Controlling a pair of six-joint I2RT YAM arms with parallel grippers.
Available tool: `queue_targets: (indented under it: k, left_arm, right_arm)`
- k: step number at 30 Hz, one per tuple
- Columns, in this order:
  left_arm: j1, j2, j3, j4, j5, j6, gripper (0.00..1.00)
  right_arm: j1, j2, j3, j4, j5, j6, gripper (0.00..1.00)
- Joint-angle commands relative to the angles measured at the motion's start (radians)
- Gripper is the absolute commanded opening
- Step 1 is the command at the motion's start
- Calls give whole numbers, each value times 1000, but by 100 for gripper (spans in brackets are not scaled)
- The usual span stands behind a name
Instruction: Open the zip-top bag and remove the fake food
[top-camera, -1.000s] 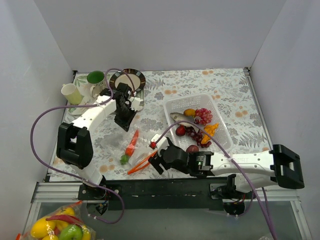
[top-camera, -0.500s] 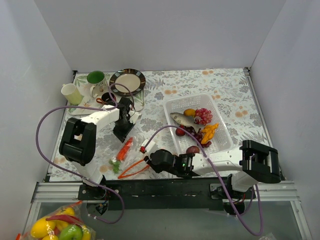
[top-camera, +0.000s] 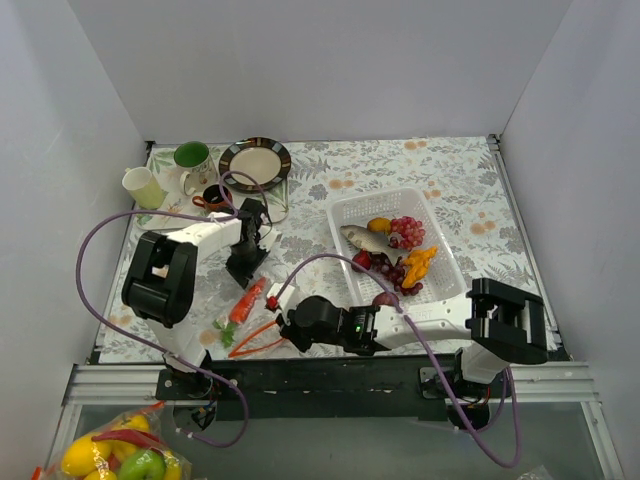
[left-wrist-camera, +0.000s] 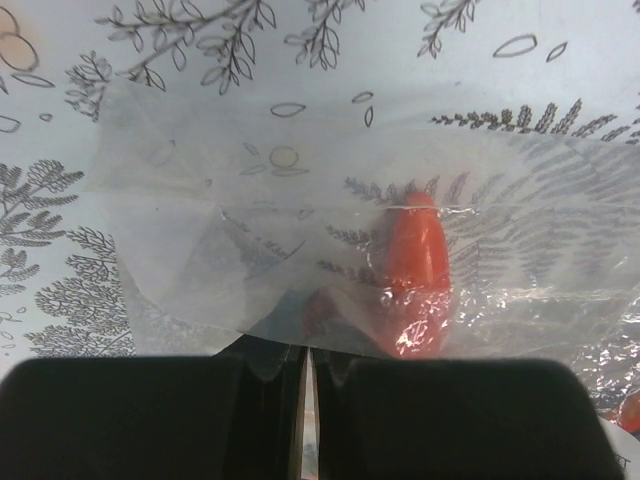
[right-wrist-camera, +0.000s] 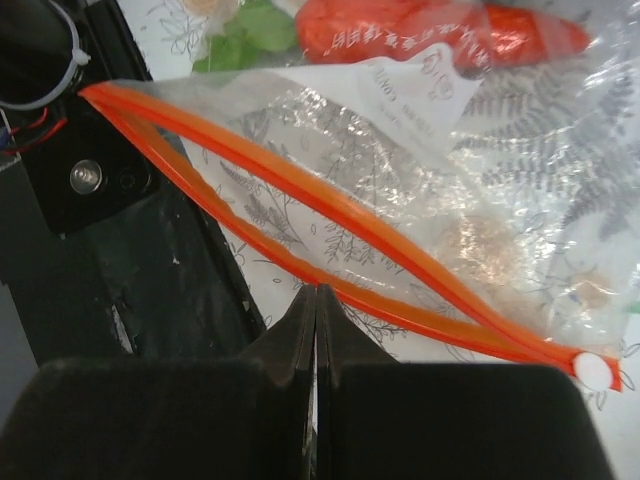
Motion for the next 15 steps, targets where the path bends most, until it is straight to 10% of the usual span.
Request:
queue_targets:
  k: [1,5,9,15]
  left_arm:
    - [-1,47,31,96,-10,-24,0]
    - [-1,55,73,78,41,-45,0]
    - [-1,36,118,27,113,-54,0]
    - [1,-22,212,-129,220,-38,8]
  right_arm:
    - [4,41,35,64,-84,-6,1]
    - [-6,99,72,61,-89,-10,1]
    - [-39,144,97,130,-22,8,41]
    - [-60,200,132,187,92,22,45]
